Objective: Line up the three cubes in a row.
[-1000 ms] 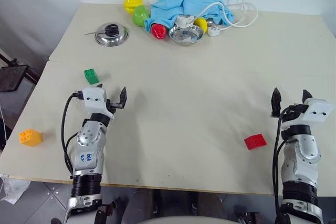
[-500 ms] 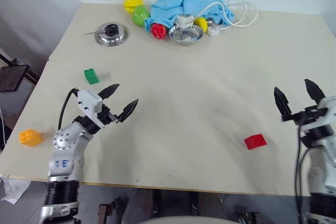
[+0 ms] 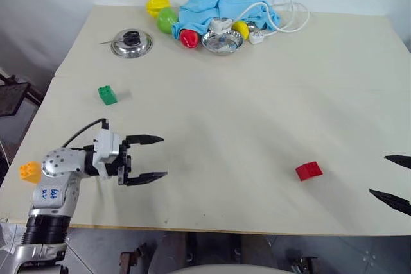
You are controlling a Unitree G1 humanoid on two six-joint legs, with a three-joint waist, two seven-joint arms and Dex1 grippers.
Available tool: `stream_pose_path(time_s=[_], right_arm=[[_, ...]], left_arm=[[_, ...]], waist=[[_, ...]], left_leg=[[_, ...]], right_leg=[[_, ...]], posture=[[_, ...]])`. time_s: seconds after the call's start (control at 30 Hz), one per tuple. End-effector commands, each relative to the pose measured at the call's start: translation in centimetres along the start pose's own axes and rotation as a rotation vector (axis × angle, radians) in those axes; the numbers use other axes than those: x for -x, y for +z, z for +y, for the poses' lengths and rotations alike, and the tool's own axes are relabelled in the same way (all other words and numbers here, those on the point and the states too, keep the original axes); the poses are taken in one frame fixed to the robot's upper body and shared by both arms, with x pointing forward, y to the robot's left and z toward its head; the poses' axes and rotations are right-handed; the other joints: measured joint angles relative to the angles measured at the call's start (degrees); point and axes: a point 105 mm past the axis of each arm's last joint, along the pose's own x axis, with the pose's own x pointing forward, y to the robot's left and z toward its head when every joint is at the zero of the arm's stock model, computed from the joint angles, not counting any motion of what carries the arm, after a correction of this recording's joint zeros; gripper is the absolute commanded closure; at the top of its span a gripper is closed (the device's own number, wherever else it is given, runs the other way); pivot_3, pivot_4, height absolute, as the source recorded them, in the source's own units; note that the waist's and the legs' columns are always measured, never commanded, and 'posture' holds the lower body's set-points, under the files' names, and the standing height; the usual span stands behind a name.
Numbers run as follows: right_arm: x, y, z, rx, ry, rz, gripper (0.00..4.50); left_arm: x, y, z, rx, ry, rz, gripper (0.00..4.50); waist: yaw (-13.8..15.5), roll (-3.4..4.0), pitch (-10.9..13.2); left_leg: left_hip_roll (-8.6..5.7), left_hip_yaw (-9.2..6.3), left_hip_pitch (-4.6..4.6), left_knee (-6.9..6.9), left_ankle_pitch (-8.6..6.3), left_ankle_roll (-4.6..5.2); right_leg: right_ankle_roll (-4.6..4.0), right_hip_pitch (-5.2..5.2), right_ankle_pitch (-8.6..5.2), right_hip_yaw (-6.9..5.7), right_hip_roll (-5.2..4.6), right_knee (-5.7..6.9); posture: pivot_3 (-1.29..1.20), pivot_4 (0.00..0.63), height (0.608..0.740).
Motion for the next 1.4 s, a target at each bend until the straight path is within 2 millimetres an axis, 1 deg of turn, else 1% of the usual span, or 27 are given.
stream_pose_path(time_s=[0.03, 0.1, 0.17, 0.2, 0.3, 0.37, 0.5, 0.57, 0.7, 0.8, 0.9, 0.93, 1.03, 1.07, 1.1, 1.2, 1.23, 1.3, 1.33, 1.4], right_arm=[[-1.9, 1.6, 0.7, 0.043, 0.155, -0.028, 0.0], [-3.5, 2.5, 1.4, 0.055, 0.254, -0.034, 0.0], [-4.5, 2.7, 1.8, 0.073, 0.314, 0.0, 0.0], [-5.6, 2.9, 1.9, 0.082, 0.363, 0.033, 0.0], [-7.8, 3.1, 2.1, 0.112, 0.447, 0.096, 0.0], [-9.6, 2.9, 2.1, 0.156, 0.492, 0.1, 0.0], [-11.7, 2.3, 2.1, 0.187, 0.521, 0.099, 0.0], [-12.3, 2.0, 2.1, 0.205, 0.532, 0.105, 0.0], [-11.9, 1.2, 2.6, 0.211, 0.602, 0.134, 0.0], [-11.9, 0.8, 2.3, 0.229, 0.61, 0.147, 0.54], [-11.9, 0.5, 2.0, 0.245, 0.613, 0.149, 1.48], [-11.9, 0.4, 1.9, 0.253, 0.617, 0.152, 1.85], [-12.1, 0.6, 1.7, 0.255, 0.619, 0.132, 2.84], [-12.3, 0.9, 1.6, 0.265, 0.615, 0.108, 3.01], [-12.5, 1.3, 1.6, 0.265, 0.614, 0.088, 2.98], [-14.0, 3.8, 1.5, 0.245, 0.594, 0.003, 2.98], [-14.3, 4.3, 1.5, 0.233, 0.595, -0.01, 2.98], [-16.2, 5.9, 1.6, 0.247, 0.618, -0.04, 2.98], [-16.8, 6.1, 1.6, 0.254, 0.634, -0.038, 2.98], [-17.9, 6.0, 1.2, 0.262, 0.641, -0.021, 2.98]], left_arm=[[-1.0, 1.4, -1.3, -0.015, -0.002, -0.056, 0.01], [-1.4, 1.8, -1.9, -0.002, -0.003, -0.078, 0.01], [-2.0, 2.0, -2.7, -0.004, -0.022, -0.083, 0.01], [-2.3, 2.2, -2.6, -0.008, -0.021, -0.092, 0.01], [-3.0, 2.6, -2.2, -0.017, -0.024, -0.111, 0.01], [-3.5, 2.6, -2.3, -0.022, -0.039, -0.116, 0.01], [-4.0, 2.5, -2.6, -0.026, -0.068, -0.119, 0.01], [-4.1, 2.5, -2.7, -0.029, -0.077, -0.121, 0.01], [-4.0, 2.7, -2.3, -0.038, -0.068, -0.126, 0.01], [-3.9, 2.6, -2.1, -0.041, -0.063, -0.119, 0.0], [-3.9, 2.5, -2.0, -0.046, -0.059, -0.118, 0.0], [-3.9, 2.5, -2.0, -0.047, -0.058, -0.118, 0.0], [-3.9, 2.6, -2.1, -0.051, -0.059, -0.119, 0.0], [-3.9, 2.6, -2.1, -0.052, -0.06, -0.118, 0.0], [-3.9, 2.5, -2.1, -0.053, -0.059, -0.116, 0.0], [-3.6, 2.3, -2.0, -0.05, -0.046, -0.105, 0.0], [-3.5, 2.2, -2.0, -0.048, -0.042, -0.103, 0.0], [-2.8, 1.4, -1.6, -0.034, -0.008, -0.081, 0.0], [-2.5, 1.1, -1.4, -0.03, 0.003, -0.07, 0.0], [-2.1, 0.8, -1.3, -0.028, 0.024, -0.056, 0.0]], waist=[[-0.28, 0.0, 0.0], [-0.47, 0.0, 0.01], [-0.36, 0.05, 0.0], [-0.29, 0.07, 0.01], [-0.13, 0.06, 0.03], [0.02, 0.06, 0.02], [0.58, 0.06, 0.03], [0.89, 0.06, 0.03], [1.17, 0.06, 0.03], [0.97, 0.06, 0.03], [0.83, 0.06, 0.03], [0.81, 0.06, 0.03], [0.79, 0.06, 0.03], [0.79, 0.06, 0.03], [0.81, 0.06, 0.03], [0.62, 0.07, 0.03], [0.63, 0.07, 0.03], [0.83, 0.06, 0.03], [0.59, 0.06, 0.03], [0.14, 0.06, 0.03]], left_leg=[[0.01, -0.02, 0.0, 0.0, 0.01, -0.03], [0.05, -0.04, 0.02, 0.0, 0.02, -0.08], [0.07, -0.04, 0.02, 0.03, 0.05, -0.11], [0.06, -0.05, 0.03, 0.04, 0.05, -0.12], [0.04, -0.07, 0.01, 0.09, 0.05, -0.11], [0.04, -0.13, 0.0, 0.11, 0.06, -0.12], [0.02, -0.17, -0.06, 0.11, 0.03, -0.17], [0.0, -0.16, -0.12, 0.11, 0.02, -0.16], [-0.05, -0.2, -0.13, 0.11, 0.03, -0.15], [-0.05, -0.18, -0.1, 0.11, 0.03, -0.15], [-0.02, -0.16, -0.08, 0.11, 0.03, -0.15], [0.01, -0.15, -0.06, 0.11, 0.03, -0.15], [0.03, -0.13, -0.06, 0.12, 0.03, -0.16], [0.03, -0.13, -0.05, 0.12, 0.03, -0.16], [0.03, -0.14, -0.05, 0.12, 0.03, -0.16], [0.04, -0.13, -0.05, 0.13, 0.04, -0.16], [0.06, -0.13, -0.05, 0.13, 0.04, -0.17], [0.07, -0.14, -0.06, 0.13, 0.04, -0.18], [0.07, -0.16, -0.07, 0.13, 0.04, -0.18], [0.08, -0.11, -0.08, 0.18, 0.04, -0.19]], right_leg=[[0.0, 0.0, 0.0, -0.01, 0.0, 0.02], [-0.01, 0.04, 0.0, -0.02, 0.01, 0.0], [-0.01, 0.04, 0.0, -0.02, 0.0, 0.01], [-0.01, 0.04, 0.0, -0.02, -0.02, 0.03], [-0.01, 0.06, 0.0, -0.03, -0.04, 0.02], [-0.01, 0.06, 0.0, -0.07, -0.02, 0.02], [-0.04, 0.03, -0.01, -0.1, 0.02, -0.01], [-0.04, -0.01, -0.02, -0.11, 0.03, -0.03], [-0.04, 0.03, -0.02, -0.14, 0.02, -0.03], [-0.03, 0.06, -0.01, -0.13, 0.02, -0.03], [-0.03, 0.05, -0.02, -0.12, 0.04, -0.01], [-0.03, 0.06, -0.01, -0.12, 0.07, -0.02], [-0.03, 0.06, -0.02, -0.11, 0.09, -0.02], [-0.03, 0.06, -0.02, -0.11, 0.09, -0.02], [-0.03, 0.06, -0.01, -0.11, 0.09, -0.02], [-0.03, 0.05, -0.01, -0.1, 0.09, -0.02], [-0.03, 0.05, -0.01, -0.1, 0.09, -0.01], [-0.03, 0.03, -0.02, -0.11, 0.1, -0.01], [-0.04, 0.05, -0.02, -0.11, 0.12, -0.02], [-0.03, 0.01, -0.01, -0.08, 0.12, 0.0]], posture=[[0.0, 0.15, 0.74], [0.0, 0.15, 0.74], [0.0, 0.15, 0.74], [0.0, 0.15, 0.74], [0.0, 0.15, 0.74], [0.0, 0.15, 0.74], [0.0, 0.15, 0.74], [0.0, 0.15, 0.74], [0.0, 0.15, 0.74], [0.0, 0.15, 0.74], [0.0, 0.15, 0.74], [0.0, 0.15, 0.74], [0.0, 0.15, 0.74], [0.0, 0.15, 0.74], [0.0, 0.15, 0.74], [0.0, 0.15, 0.74], [0.0, 0.15, 0.74], [0.0, 0.15, 0.74], [0.0, 0.15, 0.74], [0.0, 0.15, 0.74]])
